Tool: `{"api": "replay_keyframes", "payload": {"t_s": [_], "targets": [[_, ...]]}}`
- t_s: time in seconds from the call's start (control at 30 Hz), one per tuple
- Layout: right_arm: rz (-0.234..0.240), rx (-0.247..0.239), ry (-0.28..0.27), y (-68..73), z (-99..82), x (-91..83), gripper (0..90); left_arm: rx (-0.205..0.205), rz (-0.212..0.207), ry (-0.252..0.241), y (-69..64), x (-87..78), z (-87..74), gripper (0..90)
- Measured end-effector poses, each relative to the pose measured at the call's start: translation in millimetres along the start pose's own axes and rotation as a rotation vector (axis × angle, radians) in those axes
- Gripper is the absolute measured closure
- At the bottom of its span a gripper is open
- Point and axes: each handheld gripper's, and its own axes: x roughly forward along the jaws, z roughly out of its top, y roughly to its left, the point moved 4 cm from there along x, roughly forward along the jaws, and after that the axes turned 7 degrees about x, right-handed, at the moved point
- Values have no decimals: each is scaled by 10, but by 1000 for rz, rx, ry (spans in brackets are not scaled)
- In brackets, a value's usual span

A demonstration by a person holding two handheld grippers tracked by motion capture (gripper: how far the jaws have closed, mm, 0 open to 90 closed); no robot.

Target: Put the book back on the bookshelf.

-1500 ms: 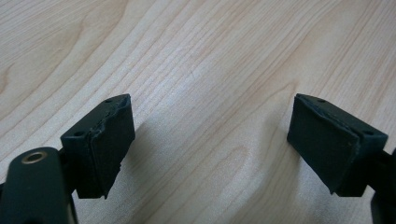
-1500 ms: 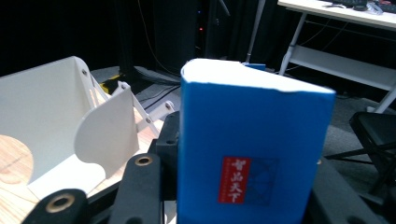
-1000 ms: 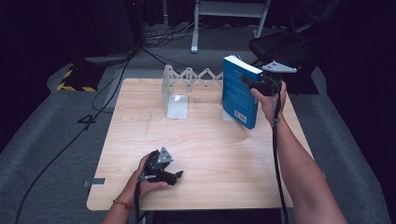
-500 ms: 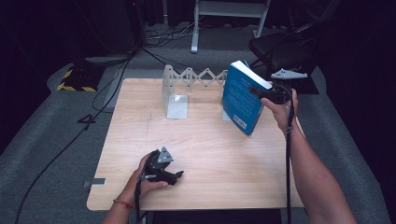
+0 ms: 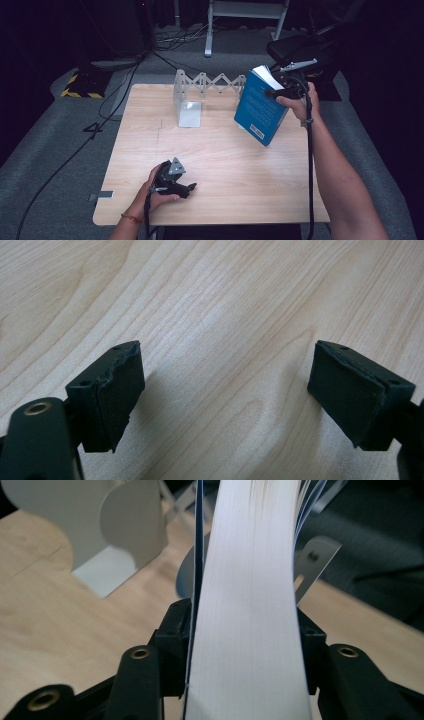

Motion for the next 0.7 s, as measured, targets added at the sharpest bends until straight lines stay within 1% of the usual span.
{"api": "replay_keyframes", "payload": {"t_s": [0.03, 0.1, 0.13, 0.17, 0.23, 0.3, 0.4, 0.5, 0.63, 0.7], "targets": [[8, -1, 34, 1, 9, 11, 551, 0, 0, 0, 0, 0, 0, 154], [5, -1, 70, -13, 30, 15, 565, 0, 1, 0, 0, 0, 0, 154], [18, -1, 89, -23, 39, 14, 566, 0, 2, 0, 0, 0, 0, 154], [20, 6, 101, -31, 48, 10, 570, 0, 0, 0, -1, 0, 0, 154], [25, -13, 126, -51, 62, 15, 571, 0, 2, 0, 0, 0, 0, 154], [37, -13, 164, -63, 79, 14, 584, 0, 1, 0, 0, 0, 0, 154], [36, -43, 220, -67, 123, 9, 591, 0, 1, 1, 0, 0, 0, 154], [40, -53, 240, -48, 153, 22, 600, 0, 1, 1, 1, -1, 0, 154], [45, -54, 238, -26, 169, 34, 608, 0, 1, 0, 0, 0, 0, 154], [41, -46, 232, -32, 174, 35, 609, 0, 0, 0, 0, 0, 0, 154]]}}
